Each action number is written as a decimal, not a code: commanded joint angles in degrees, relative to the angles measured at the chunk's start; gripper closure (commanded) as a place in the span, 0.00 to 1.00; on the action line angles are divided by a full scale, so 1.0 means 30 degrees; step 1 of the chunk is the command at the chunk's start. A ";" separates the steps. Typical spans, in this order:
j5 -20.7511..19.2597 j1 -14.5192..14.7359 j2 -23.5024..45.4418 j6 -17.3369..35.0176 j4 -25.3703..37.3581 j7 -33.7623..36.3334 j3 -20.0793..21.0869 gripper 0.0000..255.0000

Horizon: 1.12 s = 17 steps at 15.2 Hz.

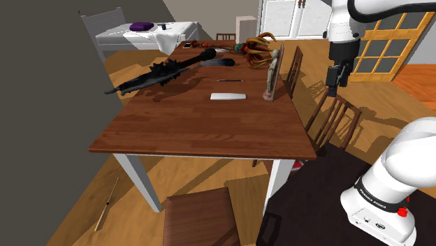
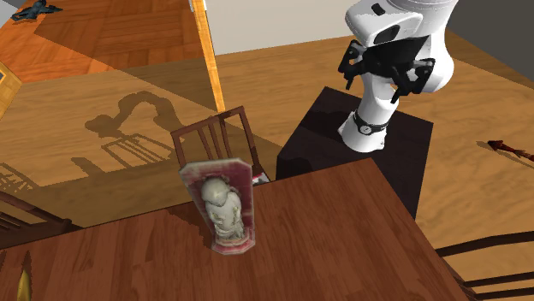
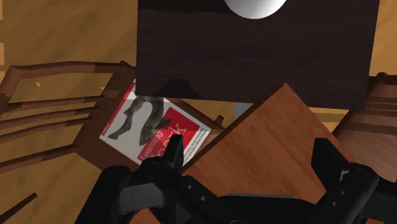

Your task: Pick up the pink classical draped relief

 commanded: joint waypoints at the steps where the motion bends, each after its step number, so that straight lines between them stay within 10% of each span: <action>1: 0.0000 0.0000 0.0000 0.0000 0.0000 0.0000 0.0000 0.00; 17: -0.1441 0.0414 1.0332 0.3606 0.8981 -0.5515 -0.2449 0.00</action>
